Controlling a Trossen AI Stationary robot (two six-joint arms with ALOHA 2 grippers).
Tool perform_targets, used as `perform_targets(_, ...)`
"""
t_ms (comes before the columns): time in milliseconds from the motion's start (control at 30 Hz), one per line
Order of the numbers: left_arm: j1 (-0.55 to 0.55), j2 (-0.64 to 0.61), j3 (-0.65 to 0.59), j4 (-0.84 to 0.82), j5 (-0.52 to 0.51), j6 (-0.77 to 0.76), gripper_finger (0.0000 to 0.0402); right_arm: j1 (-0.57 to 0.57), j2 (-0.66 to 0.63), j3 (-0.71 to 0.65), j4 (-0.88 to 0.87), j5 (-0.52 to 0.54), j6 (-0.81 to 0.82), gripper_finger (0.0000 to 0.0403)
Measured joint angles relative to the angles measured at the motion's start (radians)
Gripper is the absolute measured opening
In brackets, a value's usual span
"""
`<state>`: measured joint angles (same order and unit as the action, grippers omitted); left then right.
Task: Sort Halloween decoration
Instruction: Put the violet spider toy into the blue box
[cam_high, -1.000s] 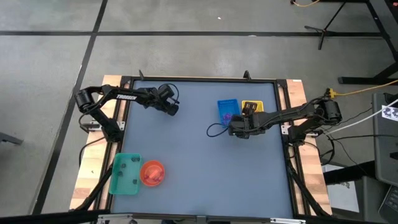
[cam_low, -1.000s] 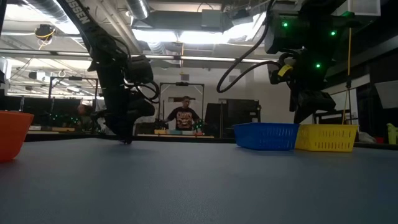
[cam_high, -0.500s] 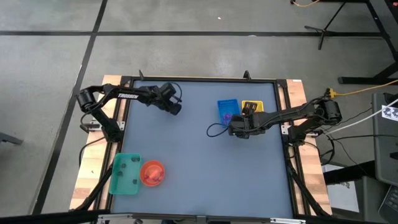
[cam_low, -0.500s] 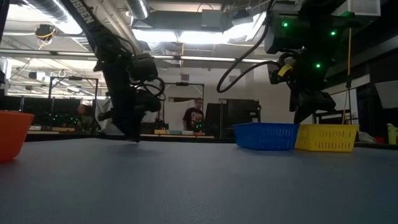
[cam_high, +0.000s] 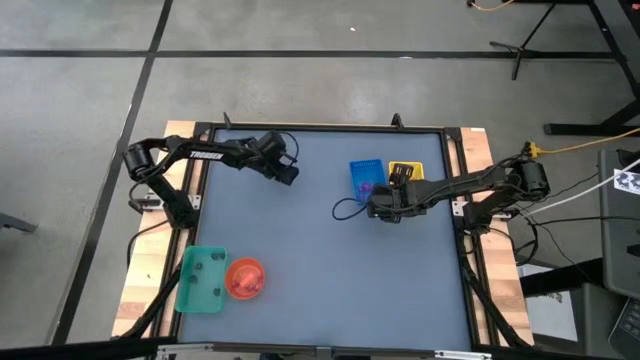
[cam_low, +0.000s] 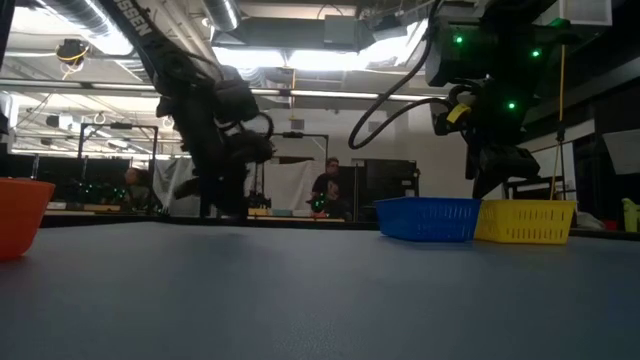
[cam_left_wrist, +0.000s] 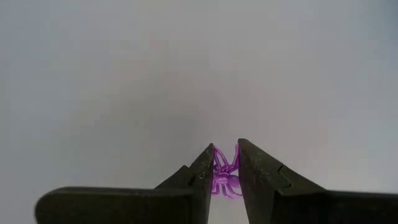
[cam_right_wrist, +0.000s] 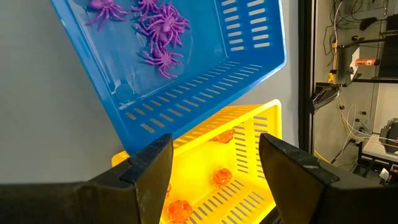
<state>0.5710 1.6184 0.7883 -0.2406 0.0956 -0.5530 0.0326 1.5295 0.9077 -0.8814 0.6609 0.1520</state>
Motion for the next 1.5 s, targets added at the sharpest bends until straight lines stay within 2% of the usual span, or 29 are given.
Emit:
perform_targets(100,-0.028,0.000,0.000,0.091,0.037,-0.035,0.0052,0.000,0.000,0.000,-0.001,0.000,0.000,0.0239)
perform_targets(300,-0.113,-0.001,0.002,0.322,0.028,-0.139,0.0052,0.000,0.000,0.000,-0.022,0.000,-0.001,0.0239)
perform_targets(533,-0.234,-0.002,0.002,0.514,-0.104,-0.152,0.0052,0.001,-0.010,0.000,-0.082,0.000,-0.001,0.0239)
perform_targets(700,-0.298,-0.002,0.002,0.599,-0.208,-0.152,0.0053,0.033,-0.088,0.000,-0.123,0.009,-0.006,0.0239)
perform_targets(867,-0.343,0.007,0.002,0.712,-0.295,-0.151,0.0053,0.070,-0.248,0.000,-0.169,0.010,-0.003,0.0239)
perform_targets(1067,-0.371,0.097,0.030,0.887,-0.319,-0.151,0.0053,0.074,-0.485,0.000,-0.159,-0.052,-0.002,0.0239)
perform_targets(1267,-0.384,0.261,0.194,0.908,-0.317,-0.102,0.0053,0.074,-0.710,0.000,-0.143,-0.176,-0.001,0.0239)
perform_targets(1500,-0.390,0.452,0.420,0.908,-0.314,0.014,0.0053,0.074,-0.976,-0.074,-0.002,-0.293,0.001,0.0239)
